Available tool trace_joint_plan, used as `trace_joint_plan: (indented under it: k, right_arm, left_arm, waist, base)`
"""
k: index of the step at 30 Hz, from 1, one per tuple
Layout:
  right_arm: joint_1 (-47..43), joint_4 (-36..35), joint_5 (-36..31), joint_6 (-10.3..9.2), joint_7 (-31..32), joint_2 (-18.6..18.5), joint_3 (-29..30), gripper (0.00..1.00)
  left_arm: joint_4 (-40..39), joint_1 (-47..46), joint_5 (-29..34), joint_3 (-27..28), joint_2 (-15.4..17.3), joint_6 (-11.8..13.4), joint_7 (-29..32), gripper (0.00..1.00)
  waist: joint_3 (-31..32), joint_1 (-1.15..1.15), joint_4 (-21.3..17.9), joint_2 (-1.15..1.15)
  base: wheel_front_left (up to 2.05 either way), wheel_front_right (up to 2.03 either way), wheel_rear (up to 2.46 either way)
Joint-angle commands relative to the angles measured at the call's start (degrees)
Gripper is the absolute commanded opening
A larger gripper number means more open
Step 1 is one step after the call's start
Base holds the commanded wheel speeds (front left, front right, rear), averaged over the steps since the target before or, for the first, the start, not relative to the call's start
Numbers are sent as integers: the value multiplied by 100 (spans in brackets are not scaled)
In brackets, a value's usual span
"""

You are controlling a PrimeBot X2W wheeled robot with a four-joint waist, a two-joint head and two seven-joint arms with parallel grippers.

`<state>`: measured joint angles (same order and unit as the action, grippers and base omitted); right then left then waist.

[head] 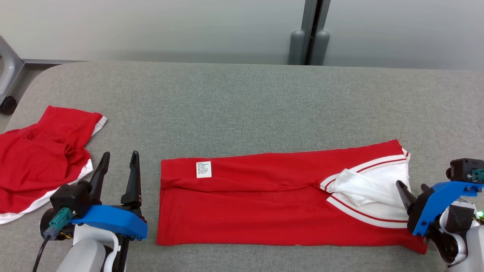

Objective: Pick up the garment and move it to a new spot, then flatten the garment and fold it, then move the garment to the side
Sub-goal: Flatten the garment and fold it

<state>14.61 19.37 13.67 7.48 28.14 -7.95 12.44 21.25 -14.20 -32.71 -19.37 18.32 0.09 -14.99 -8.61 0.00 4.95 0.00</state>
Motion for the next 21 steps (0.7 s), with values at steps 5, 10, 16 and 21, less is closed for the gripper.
trace_joint_plan:
  k: [5, 10, 16, 21]
  right_arm:
    - [432, 692, -124, 3, 25, 19, 101, 100]
    - [625, 1260, -84, 3, 194, 68, 75, 100]
    - [579, 1440, 22, 3, 363, 211, 60, 0]
    - [367, 933, 176, 1, 246, 115, 81, 0]
  left_arm:
    - [85, -204, 63, -11, 3, -94, -26, 100]
    - [129, -317, 106, -17, -14, -133, -26, 100]
    - [165, -366, 122, -13, -21, -163, -26, 100]
    - [141, -244, 134, 26, 45, -147, -26, 100]
  waist:
    - [-129, 0, 68, 0]
    - [-208, 0, 92, 0]
    - [-210, 0, 81, 0]
    - [-160, 0, -40, 0]
  base:
    - [0, 0, 0]
    - [0, 0, 0]
    - [0, 0, 0]
    - [0, 0, 0]
